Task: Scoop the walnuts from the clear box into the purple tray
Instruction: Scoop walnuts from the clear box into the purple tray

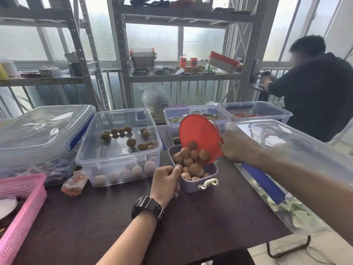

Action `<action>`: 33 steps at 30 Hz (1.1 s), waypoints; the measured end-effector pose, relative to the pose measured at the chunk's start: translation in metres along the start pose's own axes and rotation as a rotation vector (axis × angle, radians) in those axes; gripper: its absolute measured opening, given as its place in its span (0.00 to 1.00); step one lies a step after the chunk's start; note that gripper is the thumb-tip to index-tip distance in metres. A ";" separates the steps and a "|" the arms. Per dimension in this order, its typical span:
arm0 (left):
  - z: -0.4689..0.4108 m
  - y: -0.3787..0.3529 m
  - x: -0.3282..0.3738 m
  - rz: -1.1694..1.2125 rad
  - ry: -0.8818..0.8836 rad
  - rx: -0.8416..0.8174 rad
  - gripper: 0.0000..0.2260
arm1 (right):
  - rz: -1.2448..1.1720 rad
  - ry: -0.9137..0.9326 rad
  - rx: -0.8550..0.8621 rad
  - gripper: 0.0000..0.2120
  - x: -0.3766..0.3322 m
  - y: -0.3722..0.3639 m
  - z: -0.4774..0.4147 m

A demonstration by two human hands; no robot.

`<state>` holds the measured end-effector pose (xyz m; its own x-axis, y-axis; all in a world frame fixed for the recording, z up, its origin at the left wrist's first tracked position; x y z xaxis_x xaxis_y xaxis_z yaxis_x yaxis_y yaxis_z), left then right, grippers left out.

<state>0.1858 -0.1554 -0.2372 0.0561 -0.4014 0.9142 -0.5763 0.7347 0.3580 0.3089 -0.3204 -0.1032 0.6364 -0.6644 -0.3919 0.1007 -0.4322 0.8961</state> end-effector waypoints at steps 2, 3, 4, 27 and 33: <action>0.000 0.000 0.000 0.006 -0.007 -0.004 0.20 | 0.007 -0.014 -0.013 0.11 0.004 0.000 -0.004; 0.000 0.001 0.000 0.006 -0.009 -0.005 0.20 | 0.004 -0.029 -0.011 0.10 0.007 0.000 -0.006; 0.000 0.001 0.000 0.008 -0.011 -0.005 0.20 | -0.002 -0.041 0.000 0.10 0.009 0.002 -0.008; -0.006 0.000 -0.004 0.039 0.020 -0.056 0.20 | 0.171 0.122 -0.014 0.06 -0.023 -0.005 -0.037; -0.006 -0.001 -0.006 0.039 0.028 -0.063 0.22 | 0.275 0.246 0.078 0.08 -0.030 0.003 -0.035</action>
<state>0.1910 -0.1499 -0.2418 0.0580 -0.3573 0.9322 -0.5261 0.7827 0.3327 0.3175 -0.2806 -0.0815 0.7969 -0.6002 -0.0686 -0.1521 -0.3093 0.9387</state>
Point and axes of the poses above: each hand's wrist, its own z-axis away from the middle knuckle, its own y-axis out of the back of the hand, x = y × z, the point moved 7 cm from there along -z, towards the middle knuckle, and after that the axes turned 15 degrees about -z, right-handed, at the moved point
